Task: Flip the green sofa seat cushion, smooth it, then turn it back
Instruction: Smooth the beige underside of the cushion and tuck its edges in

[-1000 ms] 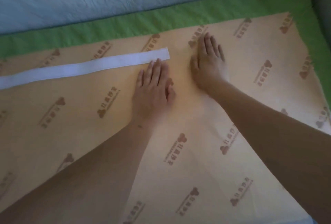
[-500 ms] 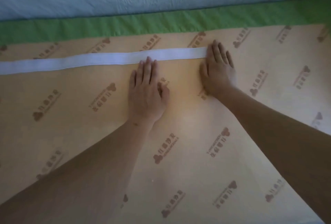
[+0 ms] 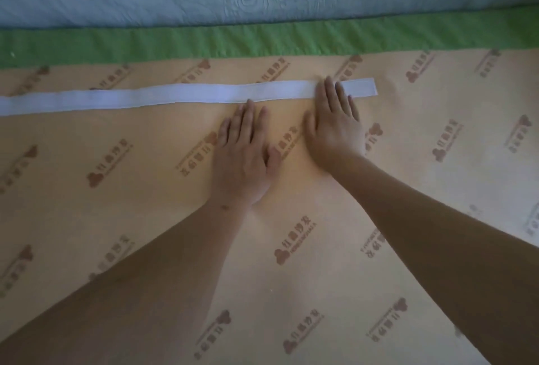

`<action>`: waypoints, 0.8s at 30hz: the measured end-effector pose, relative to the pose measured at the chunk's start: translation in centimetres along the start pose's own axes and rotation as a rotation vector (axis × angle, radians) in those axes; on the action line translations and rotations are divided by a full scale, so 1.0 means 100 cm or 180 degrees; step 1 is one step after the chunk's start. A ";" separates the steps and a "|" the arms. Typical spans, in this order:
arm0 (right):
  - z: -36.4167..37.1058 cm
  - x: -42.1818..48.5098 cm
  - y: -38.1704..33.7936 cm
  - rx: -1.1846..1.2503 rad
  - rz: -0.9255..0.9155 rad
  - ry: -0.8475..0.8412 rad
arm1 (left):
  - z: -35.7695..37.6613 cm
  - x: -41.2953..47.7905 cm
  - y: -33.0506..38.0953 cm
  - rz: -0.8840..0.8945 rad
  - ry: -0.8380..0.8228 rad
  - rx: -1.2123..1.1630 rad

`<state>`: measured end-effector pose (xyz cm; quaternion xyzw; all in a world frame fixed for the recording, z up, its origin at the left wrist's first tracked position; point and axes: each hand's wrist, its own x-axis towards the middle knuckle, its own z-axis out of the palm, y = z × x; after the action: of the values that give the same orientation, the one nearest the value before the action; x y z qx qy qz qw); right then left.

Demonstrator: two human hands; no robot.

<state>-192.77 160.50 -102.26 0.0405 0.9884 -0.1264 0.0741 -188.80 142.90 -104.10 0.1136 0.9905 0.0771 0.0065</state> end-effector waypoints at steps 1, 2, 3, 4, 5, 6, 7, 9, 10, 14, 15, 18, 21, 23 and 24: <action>0.000 0.000 0.000 0.0039 0.0034 -0.0069 | 0.000 -0.001 0.001 -0.0005 0.0002 -0.0017; -0.005 0.002 -0.003 0.0091 -0.0030 0.0163 | -0.001 -0.001 0.001 0.0007 -0.0013 -0.0020; -0.013 0.003 -0.010 0.0133 -0.0089 0.0501 | -0.002 -0.001 0.000 0.0017 -0.0033 -0.0007; -0.017 0.000 -0.015 0.0168 -0.0136 0.0766 | -0.003 -0.001 -0.003 0.0009 -0.0039 0.0015; -0.016 -0.005 -0.021 0.0134 -0.0262 0.0730 | -0.004 -0.001 -0.007 -0.0041 -0.0012 0.0052; -0.009 -0.013 -0.024 0.0081 -0.0327 0.0475 | -0.005 -0.002 -0.011 -0.0100 -0.0003 0.0079; -0.002 -0.017 -0.023 0.0037 -0.0306 0.0101 | -0.007 -0.003 -0.015 -0.0151 -0.0003 0.0114; -0.002 -0.009 -0.023 0.0167 -0.0242 -0.0044 | -0.009 -0.002 -0.023 -0.0212 -0.0023 0.0184; -0.009 -0.003 -0.029 0.0280 -0.0272 0.0265 | -0.010 -0.001 -0.026 -0.0203 -0.0050 0.0198; -0.008 -0.013 -0.046 0.0148 -0.0411 0.0494 | -0.011 -0.002 -0.031 -0.0194 -0.0103 0.0187; 0.002 -0.017 -0.047 0.0066 -0.0433 0.0102 | -0.012 -0.005 -0.032 -0.0223 -0.0137 0.0189; -0.004 -0.001 -0.060 0.0299 -0.0355 0.0099 | -0.020 -0.013 -0.041 -0.0217 -0.0226 0.0255; -0.015 0.001 -0.083 0.0348 -0.0272 0.0478 | -0.025 -0.011 -0.060 -0.0048 -0.0218 0.0295; 0.007 -0.015 -0.089 0.0038 -0.0378 -0.0091 | -0.027 -0.014 -0.070 -0.0087 -0.0176 0.0295; 0.011 -0.013 -0.090 0.0065 -0.0385 -0.0236 | -0.028 -0.015 -0.074 -0.0161 -0.0128 0.0265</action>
<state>-192.20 151.43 -100.91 -0.0233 0.9843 -0.1422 0.1024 -189.05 135.02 -102.44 0.0901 0.9951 0.0333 0.0236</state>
